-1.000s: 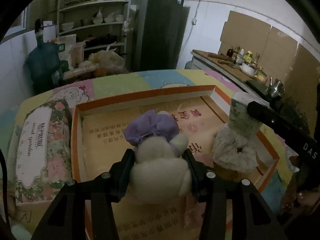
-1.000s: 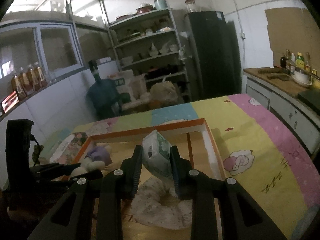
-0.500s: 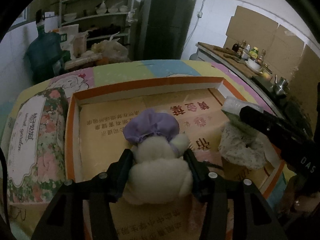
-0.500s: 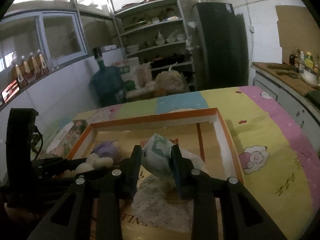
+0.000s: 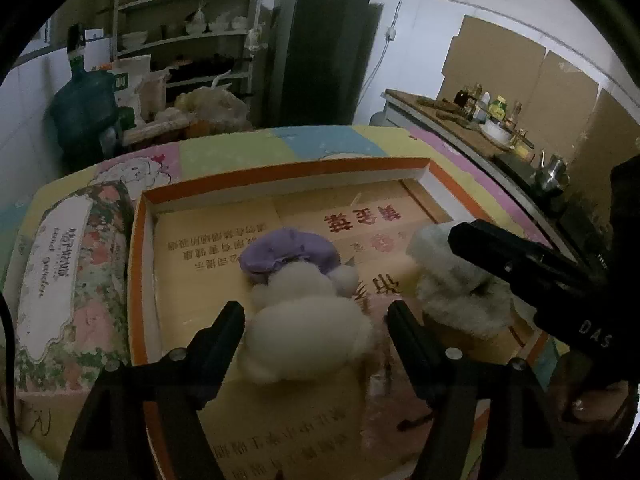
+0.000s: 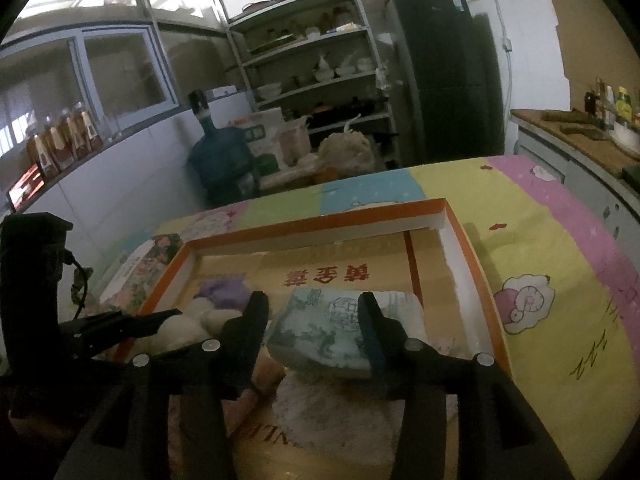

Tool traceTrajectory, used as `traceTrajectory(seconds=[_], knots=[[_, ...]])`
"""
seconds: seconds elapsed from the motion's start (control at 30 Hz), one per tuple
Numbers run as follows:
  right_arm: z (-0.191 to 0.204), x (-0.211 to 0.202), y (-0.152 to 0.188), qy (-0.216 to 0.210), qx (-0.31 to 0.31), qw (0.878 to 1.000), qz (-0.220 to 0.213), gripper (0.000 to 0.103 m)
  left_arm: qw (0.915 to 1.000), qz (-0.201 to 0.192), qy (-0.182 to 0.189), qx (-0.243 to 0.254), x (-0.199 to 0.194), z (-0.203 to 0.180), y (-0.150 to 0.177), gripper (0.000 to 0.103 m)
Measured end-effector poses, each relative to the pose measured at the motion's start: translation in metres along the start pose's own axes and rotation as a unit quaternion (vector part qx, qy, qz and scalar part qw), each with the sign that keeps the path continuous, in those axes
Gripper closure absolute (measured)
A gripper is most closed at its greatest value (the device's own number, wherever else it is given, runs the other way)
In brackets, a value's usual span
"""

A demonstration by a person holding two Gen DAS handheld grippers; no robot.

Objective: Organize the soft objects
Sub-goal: 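Open the left tool to release the bear while the right tool lowers and releases the packet in the box, then withdraw both tools from the box toward the items on the table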

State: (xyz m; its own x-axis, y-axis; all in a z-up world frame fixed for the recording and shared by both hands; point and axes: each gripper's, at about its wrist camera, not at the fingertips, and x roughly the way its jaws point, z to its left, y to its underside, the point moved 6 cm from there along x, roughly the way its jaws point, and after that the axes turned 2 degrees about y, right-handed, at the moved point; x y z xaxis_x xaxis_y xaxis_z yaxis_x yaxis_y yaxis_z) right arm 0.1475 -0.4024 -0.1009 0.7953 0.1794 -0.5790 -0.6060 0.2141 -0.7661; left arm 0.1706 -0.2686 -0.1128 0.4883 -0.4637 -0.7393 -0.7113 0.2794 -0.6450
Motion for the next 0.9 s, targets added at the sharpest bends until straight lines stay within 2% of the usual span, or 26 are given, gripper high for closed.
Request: traceTrajectory(seconds=[0.07,0.13,0.4,0.5,0.67,0.8,0.9], knots=[[0.0,-0.003,0.0,0.0,0.002,1.0,-0.004,0.05,0.9999,-0.01,0.004,0.001,-0.005,-0.002,-0.002,0.02],[0.0,-0.007,-0.001,0.001,0.005,1.0,-0.011,0.047,0.9996,-0.026,0.01,0.004,-0.013,-0.005,-0.004,0.017],[-0.003,-0.028,-0.003,0.002,0.028,0.999,-0.041,0.04,0.9961,-0.079,0.014,0.035,-0.04,-0.017,-0.006,0.017],[-0.001,-0.034,-0.002,0.004,0.032,0.998,-0.047,0.039,0.9957,-0.078,0.006,0.048,-0.046,-0.019,-0.003,0.017],[0.005,-0.044,-0.001,0.006,0.035,0.998,-0.056,0.034,0.996,-0.08,0.001,0.04,-0.057,-0.013,0.004,0.017],[0.012,-0.05,0.001,0.009,0.035,0.998,-0.06,0.031,0.9945,-0.102,0.016,0.022,-0.073,-0.004,0.007,0.017],[0.018,-0.053,0.003,0.01,0.035,0.997,-0.062,0.027,0.9931,-0.115,0.007,0.017,-0.084,0.005,0.01,0.017]])
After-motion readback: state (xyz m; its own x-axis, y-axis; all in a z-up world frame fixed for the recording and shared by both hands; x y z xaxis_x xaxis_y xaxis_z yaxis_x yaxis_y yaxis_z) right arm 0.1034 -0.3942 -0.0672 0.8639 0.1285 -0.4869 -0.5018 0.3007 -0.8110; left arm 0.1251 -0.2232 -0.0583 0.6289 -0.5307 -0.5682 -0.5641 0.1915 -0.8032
